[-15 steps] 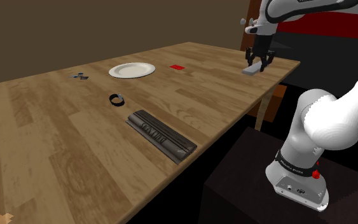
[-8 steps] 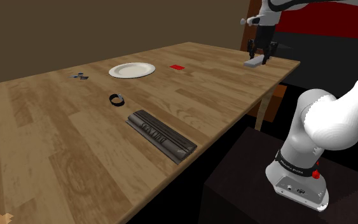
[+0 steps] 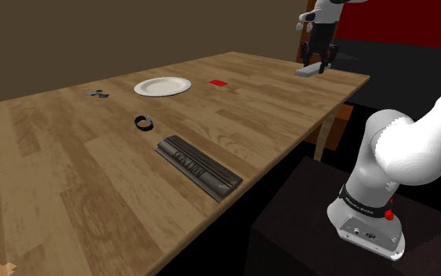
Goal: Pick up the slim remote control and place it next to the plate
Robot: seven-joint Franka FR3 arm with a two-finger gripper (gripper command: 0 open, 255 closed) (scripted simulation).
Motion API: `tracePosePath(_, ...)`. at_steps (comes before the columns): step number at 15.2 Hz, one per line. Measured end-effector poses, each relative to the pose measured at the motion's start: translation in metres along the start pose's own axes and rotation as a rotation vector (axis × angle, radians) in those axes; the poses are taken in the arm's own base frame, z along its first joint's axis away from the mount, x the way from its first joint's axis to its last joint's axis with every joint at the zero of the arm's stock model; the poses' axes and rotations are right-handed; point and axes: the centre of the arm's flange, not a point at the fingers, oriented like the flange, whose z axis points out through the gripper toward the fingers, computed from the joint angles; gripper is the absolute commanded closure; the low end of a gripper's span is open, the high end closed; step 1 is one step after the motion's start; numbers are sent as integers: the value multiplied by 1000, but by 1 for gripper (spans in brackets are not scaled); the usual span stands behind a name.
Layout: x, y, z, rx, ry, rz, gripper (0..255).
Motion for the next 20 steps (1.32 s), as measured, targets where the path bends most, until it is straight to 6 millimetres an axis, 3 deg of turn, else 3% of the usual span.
tracePosePath(7, 85, 23, -8, 0, -1, 0, 255)
tracePosePath(20, 249, 76, -5, 0, 0, 0, 255)
